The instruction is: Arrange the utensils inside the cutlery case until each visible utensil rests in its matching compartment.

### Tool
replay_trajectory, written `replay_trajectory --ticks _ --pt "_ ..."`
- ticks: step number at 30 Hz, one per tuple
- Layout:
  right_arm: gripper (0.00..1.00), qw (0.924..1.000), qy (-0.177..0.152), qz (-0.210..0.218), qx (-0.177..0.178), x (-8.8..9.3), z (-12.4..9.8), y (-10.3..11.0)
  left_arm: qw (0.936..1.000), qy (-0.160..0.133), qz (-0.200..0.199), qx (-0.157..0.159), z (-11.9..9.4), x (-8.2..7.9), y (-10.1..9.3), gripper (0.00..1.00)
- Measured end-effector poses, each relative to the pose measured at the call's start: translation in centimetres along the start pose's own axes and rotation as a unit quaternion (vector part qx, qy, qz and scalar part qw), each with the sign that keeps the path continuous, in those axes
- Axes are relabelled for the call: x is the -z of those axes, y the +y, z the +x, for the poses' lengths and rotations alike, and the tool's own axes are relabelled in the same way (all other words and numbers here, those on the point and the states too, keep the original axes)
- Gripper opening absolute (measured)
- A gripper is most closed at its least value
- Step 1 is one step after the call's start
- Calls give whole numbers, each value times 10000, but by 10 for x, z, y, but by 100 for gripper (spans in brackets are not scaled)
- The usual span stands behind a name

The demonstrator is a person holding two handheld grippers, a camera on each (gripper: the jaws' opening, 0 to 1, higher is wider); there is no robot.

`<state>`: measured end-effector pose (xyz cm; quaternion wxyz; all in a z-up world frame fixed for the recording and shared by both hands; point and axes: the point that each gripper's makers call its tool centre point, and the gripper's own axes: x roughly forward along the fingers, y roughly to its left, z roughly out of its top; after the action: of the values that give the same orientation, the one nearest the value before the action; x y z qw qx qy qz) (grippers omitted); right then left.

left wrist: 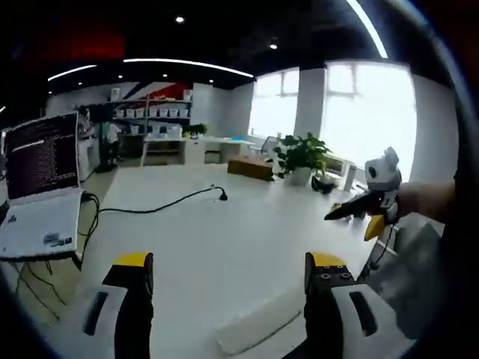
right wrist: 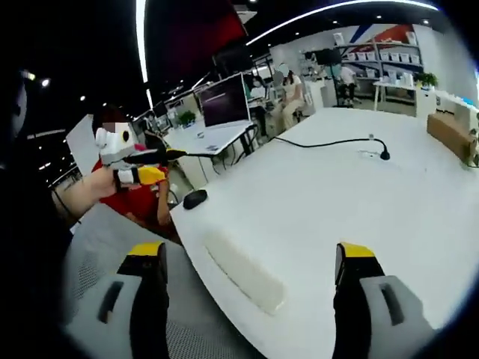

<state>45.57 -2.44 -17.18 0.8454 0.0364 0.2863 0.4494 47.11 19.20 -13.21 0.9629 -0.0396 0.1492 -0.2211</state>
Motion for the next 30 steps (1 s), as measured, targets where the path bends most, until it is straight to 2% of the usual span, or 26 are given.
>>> replay_trajectory --ticks 2,4,6,11,15,19,21,26,27,30 --pt "92 9995 -195 69 225 0 -5 -2 9994 -188 -168 -237 -7 -1 5 88" --pt "92 9983 -394 236 364 -2 -10 -5 9995 -100 -159 -236 -11 1 5 88" --pt "91 9953 -685 441 527 -7 -18 -10 9988 -274 -241 -317 -17 -7 6 88" --pt "90 9859 -1102 761 1007 -14 -35 -22 9986 -341 -137 -393 -23 -13 0 87" --pt "90 9834 -1232 732 1111 -19 -40 -21 9984 -383 -133 -401 -26 -13 -4 87" --pt "89 9834 -1214 732 1129 -18 -38 -17 9984 -327 -19 -471 -27 -7 -3 87" --pt "89 9829 -1248 715 1154 -18 -37 -14 9980 -164 152 -589 -27 1 1 85" --pt "87 9877 -1034 512 1059 -10 -28 -2 9985 -28 227 -506 -25 8 -4 84" --pt "87 9879 -1028 509 1041 -10 -27 0 9979 7 386 -518 -24 9 -5 84" --pt "86 9881 -1070 537 970 -11 -27 4 9972 134 509 -523 -23 13 -6 84"
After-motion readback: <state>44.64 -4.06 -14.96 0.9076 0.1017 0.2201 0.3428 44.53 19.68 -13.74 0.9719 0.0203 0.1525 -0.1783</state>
